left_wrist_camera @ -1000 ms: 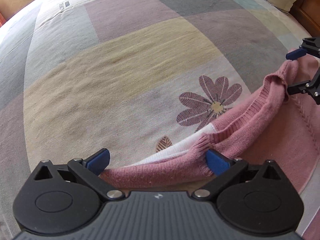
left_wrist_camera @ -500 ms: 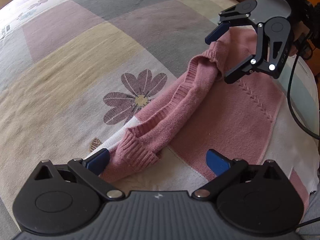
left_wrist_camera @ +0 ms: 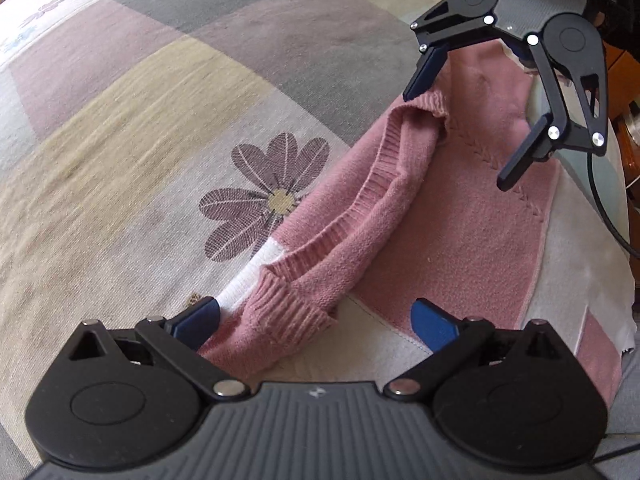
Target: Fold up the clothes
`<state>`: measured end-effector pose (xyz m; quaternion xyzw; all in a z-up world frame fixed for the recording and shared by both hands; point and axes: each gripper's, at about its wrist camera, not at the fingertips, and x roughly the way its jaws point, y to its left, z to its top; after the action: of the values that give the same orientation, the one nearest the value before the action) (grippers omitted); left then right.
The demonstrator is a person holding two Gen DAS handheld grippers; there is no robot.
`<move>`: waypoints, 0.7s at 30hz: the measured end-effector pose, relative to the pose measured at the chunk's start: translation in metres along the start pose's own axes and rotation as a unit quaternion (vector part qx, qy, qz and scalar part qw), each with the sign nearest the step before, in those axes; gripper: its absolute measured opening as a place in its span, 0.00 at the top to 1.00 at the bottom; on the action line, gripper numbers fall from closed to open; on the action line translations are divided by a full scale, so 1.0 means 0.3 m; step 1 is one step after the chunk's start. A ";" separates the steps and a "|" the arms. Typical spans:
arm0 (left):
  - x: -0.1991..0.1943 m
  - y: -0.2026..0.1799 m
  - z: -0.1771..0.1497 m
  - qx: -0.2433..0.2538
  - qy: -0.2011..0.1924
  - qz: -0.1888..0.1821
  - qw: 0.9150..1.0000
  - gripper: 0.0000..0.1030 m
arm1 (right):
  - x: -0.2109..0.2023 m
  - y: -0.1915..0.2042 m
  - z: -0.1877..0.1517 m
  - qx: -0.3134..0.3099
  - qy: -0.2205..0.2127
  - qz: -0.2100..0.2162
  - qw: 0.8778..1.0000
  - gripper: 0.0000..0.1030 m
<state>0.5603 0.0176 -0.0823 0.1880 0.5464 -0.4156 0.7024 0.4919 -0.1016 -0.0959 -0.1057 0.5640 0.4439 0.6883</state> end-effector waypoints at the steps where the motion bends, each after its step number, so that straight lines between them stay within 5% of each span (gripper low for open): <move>1: -0.013 -0.013 -0.012 0.010 0.004 -0.010 1.000 0.02 | 0.000 0.012 -0.006 -0.009 0.007 0.003 1.000 0.00; 4: -0.036 -0.045 -0.055 0.039 0.020 -0.029 0.999 0.02 | -0.020 0.056 -0.041 -0.046 0.022 0.002 0.999 0.00; 7: -0.036 -0.066 -0.068 0.086 0.019 0.004 0.996 0.06 | -0.014 0.057 -0.056 -0.059 0.031 -0.013 0.998 0.01; 13: -0.019 -0.039 -0.066 0.112 0.025 0.029 0.993 0.43 | 0.008 0.054 -0.073 -0.090 0.052 -0.046 0.994 0.19; 17: -0.048 -0.049 -0.097 0.142 0.023 0.045 0.989 0.54 | -0.019 0.068 -0.117 -0.108 0.056 -0.055 0.991 0.29; 21: -0.043 -0.068 -0.073 0.173 0.021 0.085 0.981 0.80 | -0.021 0.096 -0.132 -0.143 0.061 -0.105 0.982 0.60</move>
<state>0.5302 0.0262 -0.0736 0.3615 0.4629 -0.4386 0.6802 0.4439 -0.1136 -0.0938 -0.2883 0.5213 0.4383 0.6730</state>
